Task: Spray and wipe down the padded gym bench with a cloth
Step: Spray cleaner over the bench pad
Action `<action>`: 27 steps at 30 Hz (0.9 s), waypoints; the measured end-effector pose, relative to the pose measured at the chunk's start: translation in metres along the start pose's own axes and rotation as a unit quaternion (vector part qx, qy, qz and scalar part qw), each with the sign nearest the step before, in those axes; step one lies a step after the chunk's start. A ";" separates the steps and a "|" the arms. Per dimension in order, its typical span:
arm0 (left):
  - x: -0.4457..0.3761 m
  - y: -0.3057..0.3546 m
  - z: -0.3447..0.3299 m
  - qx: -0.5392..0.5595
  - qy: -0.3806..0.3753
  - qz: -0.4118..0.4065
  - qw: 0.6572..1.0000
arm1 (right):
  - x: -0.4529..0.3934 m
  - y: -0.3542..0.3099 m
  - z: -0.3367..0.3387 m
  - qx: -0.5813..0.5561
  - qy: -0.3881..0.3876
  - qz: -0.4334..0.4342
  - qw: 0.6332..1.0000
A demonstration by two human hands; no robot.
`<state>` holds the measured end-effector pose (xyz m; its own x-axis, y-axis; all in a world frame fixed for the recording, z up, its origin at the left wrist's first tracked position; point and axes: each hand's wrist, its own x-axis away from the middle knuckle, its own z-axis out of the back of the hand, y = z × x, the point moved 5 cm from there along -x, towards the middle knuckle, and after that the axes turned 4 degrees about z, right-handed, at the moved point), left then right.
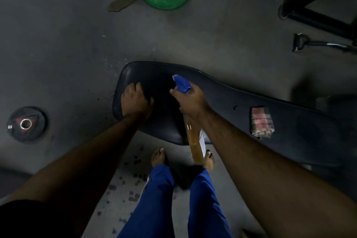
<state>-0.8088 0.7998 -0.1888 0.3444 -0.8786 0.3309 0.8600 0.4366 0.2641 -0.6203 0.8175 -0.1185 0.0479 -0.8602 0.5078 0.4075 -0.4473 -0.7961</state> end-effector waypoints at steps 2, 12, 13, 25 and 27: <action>-0.002 -0.012 -0.010 -0.003 -0.011 -0.008 1.000 | -0.006 -0.007 -0.016 0.015 -0.021 0.022 0.999; 0.004 -0.029 -0.044 -0.039 -0.053 -0.056 0.996 | -0.024 -0.035 -0.067 0.112 -0.040 0.061 0.991; 0.004 -0.029 -0.045 -0.041 -0.052 -0.056 0.996 | -0.024 -0.035 -0.068 0.122 -0.042 0.059 0.990; 0.025 0.005 -0.043 -0.056 -0.067 -0.063 0.994 | 0.007 -0.008 -0.029 0.134 -0.030 0.021 0.990; 0.042 0.024 -0.052 -0.045 -0.071 -0.100 0.991 | 0.014 -0.002 -0.013 0.132 -0.020 0.009 0.991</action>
<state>-0.7542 0.7630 -0.2157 0.1126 -0.9068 0.4062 0.9378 0.2321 0.2582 -0.6321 0.8035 -0.1141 0.0917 -0.8547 0.5109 0.6309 -0.3471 -0.6939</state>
